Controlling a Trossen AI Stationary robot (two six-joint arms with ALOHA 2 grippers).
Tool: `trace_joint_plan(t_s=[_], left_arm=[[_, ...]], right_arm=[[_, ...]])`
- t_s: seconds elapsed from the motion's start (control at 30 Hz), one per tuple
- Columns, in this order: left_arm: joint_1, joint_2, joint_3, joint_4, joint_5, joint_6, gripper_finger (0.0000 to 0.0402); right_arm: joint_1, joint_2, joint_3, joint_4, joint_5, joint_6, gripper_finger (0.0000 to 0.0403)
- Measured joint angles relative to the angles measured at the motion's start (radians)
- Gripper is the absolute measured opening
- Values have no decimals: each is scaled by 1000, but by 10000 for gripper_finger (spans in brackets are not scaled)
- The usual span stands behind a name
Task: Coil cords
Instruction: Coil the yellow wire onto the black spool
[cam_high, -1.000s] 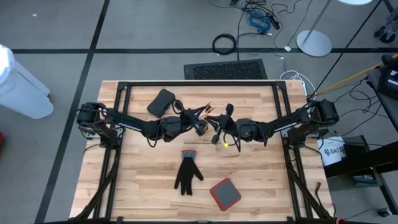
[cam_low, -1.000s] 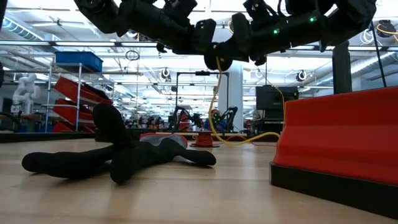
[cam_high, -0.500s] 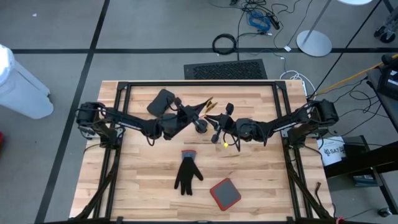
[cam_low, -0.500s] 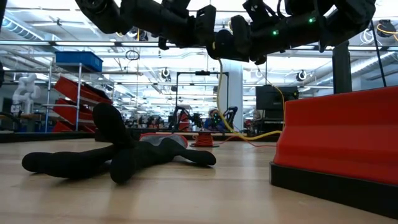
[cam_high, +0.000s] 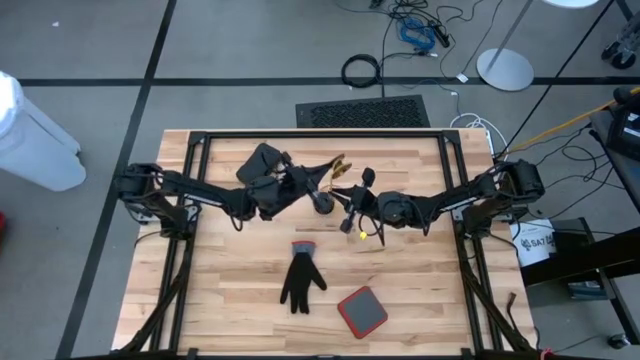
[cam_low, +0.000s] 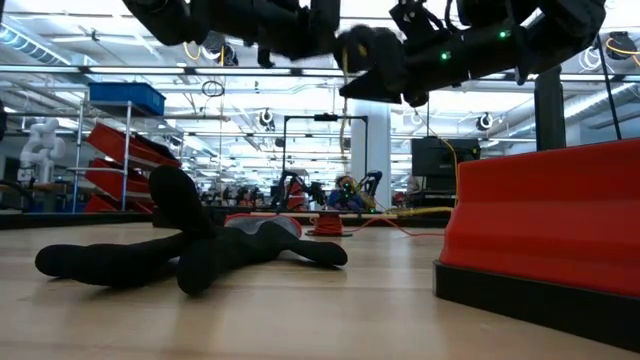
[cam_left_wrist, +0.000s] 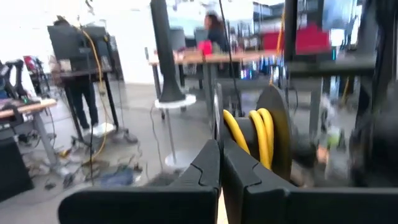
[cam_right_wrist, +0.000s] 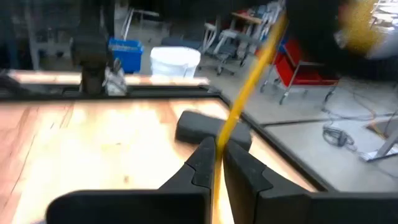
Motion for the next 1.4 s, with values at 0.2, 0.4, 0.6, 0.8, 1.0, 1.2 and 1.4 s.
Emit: trace_joint_plan(t_s=[0.2,0.4,0.6,0.8,1.0,1.2,1.4], left_arm=[[-11,-59,1,-10,39,-3,0],[-27,-75,1,-20,49,1,0],[-27,-74,1,-36,57,1,0],[-27,-74,1,-35,75,0,0],[-27,-74,1,-35,91,-8,0],[-28,-73,0,-46,104,-25,0],[-29,-73,0,-62,106,-26,0]], right_arm=[[0,1,-1,8,-24,0,20],[-1,1,-1,18,-70,1,20],[10,1,-1,-5,-199,4,20],[27,26,-1,36,-205,3,40],[18,113,0,106,-201,38,103],[-11,202,0,207,-193,88,139],[-17,237,0,241,-143,101,141]])
